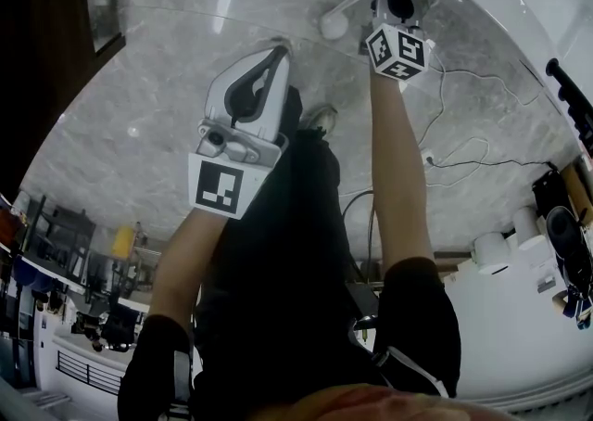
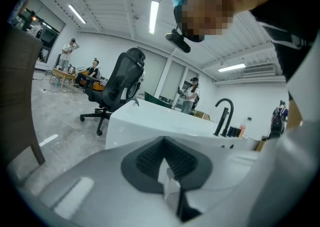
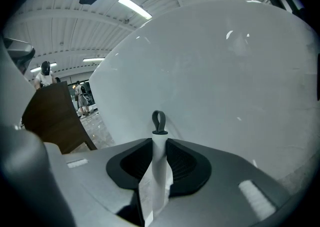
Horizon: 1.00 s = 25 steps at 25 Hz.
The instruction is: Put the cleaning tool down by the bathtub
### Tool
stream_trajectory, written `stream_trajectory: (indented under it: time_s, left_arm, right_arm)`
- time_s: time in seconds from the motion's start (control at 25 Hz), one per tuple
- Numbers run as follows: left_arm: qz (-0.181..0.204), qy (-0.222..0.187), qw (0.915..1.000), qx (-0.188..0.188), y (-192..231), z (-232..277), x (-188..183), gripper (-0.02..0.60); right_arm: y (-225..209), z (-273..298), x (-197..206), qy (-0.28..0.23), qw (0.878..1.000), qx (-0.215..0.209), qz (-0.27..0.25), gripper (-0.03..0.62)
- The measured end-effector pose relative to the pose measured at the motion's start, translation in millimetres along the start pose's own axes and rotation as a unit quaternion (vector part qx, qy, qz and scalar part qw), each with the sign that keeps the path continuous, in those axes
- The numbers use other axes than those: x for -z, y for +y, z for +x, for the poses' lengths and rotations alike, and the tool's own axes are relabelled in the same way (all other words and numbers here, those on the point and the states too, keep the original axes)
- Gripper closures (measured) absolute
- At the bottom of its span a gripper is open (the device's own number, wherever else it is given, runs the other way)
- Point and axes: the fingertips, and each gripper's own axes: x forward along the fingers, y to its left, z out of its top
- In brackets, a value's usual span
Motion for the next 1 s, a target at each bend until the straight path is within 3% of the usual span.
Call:
stream_trajectory:
  time_s: [1.0]
  left_arm:
    - [-0.001,0.002,1.0,-0.002,11,1,4,0.574]
  right_arm:
    - [0,15,-2,0.003,1.0,0.008,0.003,0.502]
